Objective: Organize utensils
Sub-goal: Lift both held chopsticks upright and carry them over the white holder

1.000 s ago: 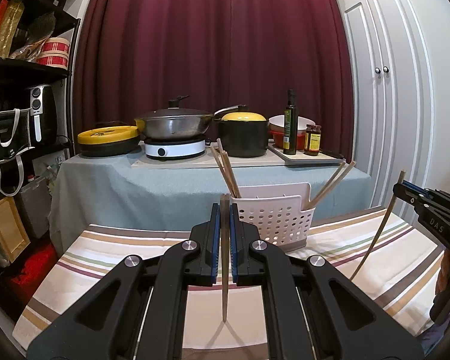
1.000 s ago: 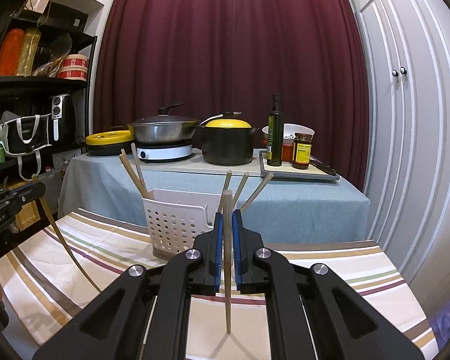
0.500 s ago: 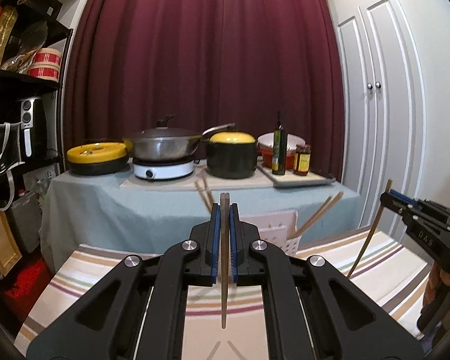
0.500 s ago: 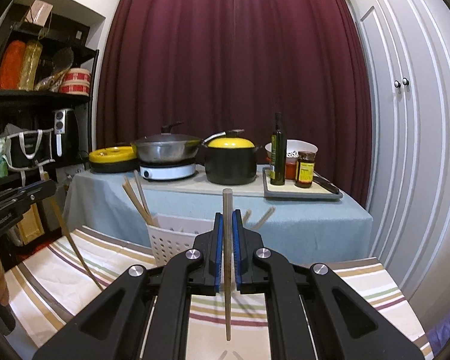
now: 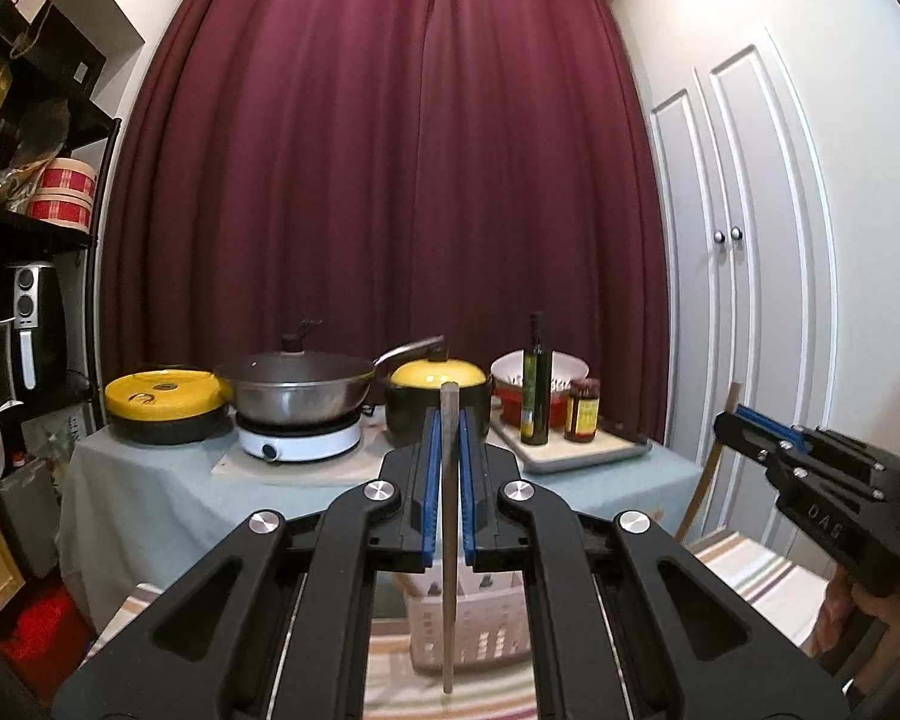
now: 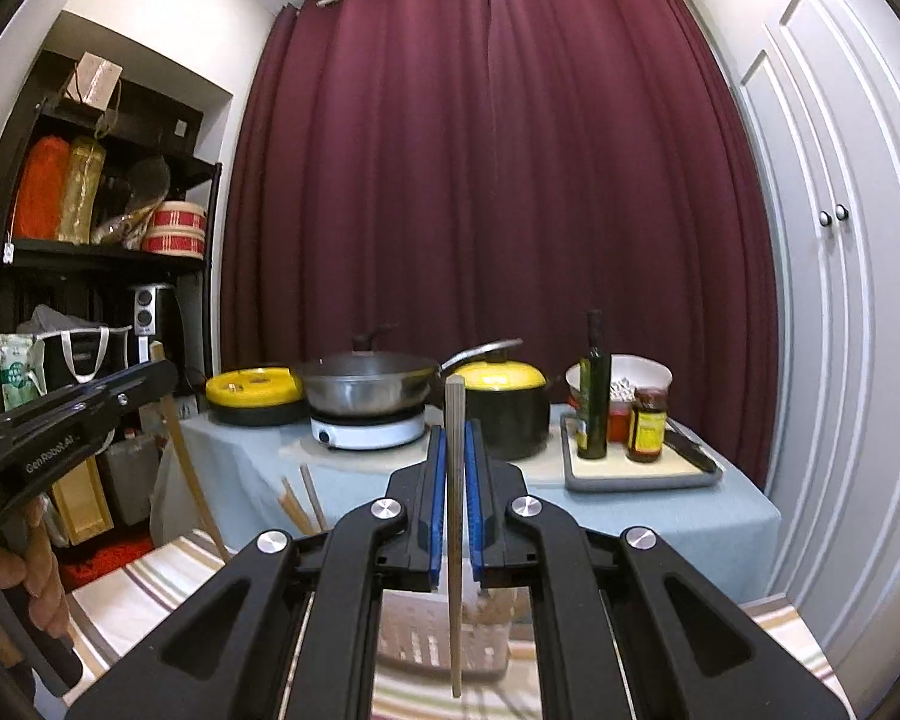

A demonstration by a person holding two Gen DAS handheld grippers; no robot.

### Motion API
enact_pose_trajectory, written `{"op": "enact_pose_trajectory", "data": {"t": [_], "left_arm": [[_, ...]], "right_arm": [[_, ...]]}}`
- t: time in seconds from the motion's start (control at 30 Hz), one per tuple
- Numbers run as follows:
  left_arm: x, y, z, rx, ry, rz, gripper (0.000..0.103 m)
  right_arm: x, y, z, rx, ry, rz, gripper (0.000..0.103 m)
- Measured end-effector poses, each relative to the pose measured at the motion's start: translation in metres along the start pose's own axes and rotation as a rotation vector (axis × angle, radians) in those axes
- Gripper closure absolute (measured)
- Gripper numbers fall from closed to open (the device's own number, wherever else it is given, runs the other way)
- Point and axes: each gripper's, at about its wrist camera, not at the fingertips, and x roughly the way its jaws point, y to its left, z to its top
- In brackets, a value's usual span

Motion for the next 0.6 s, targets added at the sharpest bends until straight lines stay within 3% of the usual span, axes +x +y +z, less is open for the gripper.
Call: {"op": "enact_pose_trajectory", "data": {"t": [0.37,0.6], "left_arm": [[0.053,0.005,0.032,-0.01,-0.059,-0.002,0.097],[0.101,0.01,0.024,-0.02,-0.048,0.009,0.097]], "right_arm": [[0.044,-0.002,0.024,0.014,-0.069,0.024,0.096],[0.088,-0.01,0.013,0.023,-0.058,0.018,0.096]]}}
